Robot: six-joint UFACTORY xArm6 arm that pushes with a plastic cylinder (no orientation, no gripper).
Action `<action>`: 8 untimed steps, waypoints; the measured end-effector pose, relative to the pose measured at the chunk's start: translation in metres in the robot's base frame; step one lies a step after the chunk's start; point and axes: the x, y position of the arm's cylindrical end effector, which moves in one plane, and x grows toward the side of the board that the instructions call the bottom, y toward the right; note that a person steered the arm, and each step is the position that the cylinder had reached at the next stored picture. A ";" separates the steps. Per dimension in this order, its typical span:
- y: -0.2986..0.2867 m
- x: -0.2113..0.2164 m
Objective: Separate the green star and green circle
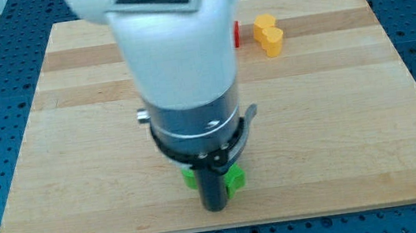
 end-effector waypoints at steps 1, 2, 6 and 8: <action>0.000 0.000; 0.000 0.000; -0.097 -0.028; -0.059 -0.028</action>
